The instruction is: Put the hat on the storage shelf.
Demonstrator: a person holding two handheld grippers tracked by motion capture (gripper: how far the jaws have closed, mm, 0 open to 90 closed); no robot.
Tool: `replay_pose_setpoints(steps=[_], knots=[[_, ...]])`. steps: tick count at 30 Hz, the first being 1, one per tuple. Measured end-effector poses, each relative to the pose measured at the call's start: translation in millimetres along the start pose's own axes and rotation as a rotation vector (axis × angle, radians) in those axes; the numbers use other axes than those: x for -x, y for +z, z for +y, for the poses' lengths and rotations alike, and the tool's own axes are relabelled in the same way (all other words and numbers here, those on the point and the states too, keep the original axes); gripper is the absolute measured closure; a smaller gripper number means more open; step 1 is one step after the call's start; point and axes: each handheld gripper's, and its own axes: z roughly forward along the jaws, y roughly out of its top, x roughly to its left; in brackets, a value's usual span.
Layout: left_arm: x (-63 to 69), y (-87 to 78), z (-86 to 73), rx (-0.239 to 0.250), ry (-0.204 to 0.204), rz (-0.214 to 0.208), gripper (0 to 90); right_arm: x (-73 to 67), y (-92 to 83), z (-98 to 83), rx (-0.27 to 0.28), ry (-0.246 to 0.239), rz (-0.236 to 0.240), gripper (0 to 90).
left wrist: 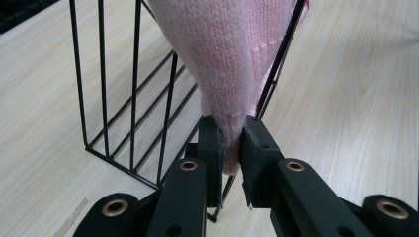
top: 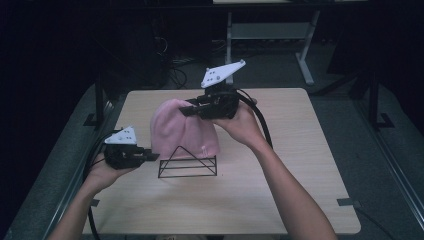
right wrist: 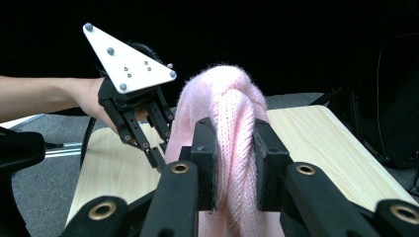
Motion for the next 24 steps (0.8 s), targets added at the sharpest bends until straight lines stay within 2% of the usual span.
replay_pose_setpoints(steps=[12,16,17,18,21,24], knots=[[0.5,12.3,-2.8,-0.083,0.025,0.015,79.3,0.7,6.0,-19.5,-0.015,0.036,0.022,74.5],[-0.1,13.8,-5.6,-0.099,0.009,0.005,79.4,0.8,7.9,-24.6,-0.01,0.046,0.036,74.5],[-1.8,14.1,-6.7,-0.105,0.026,0.008,79.4,0.4,8.5,-25.7,-0.011,0.051,0.04,74.5],[-1.5,14.8,-8.2,-0.1,0.012,0.008,79.4,0.5,9.4,-27.0,-0.012,0.05,0.041,74.5],[-2.3,16.4,-11.8,-0.105,0.003,0.004,79.4,0.2,11.9,-30.9,-0.017,0.055,0.048,74.5],[-3.5,18.2,-15.2,-0.128,0.009,0.009,79.4,-0.6,15.0,-35.0,-0.02,0.062,0.056,74.4]])
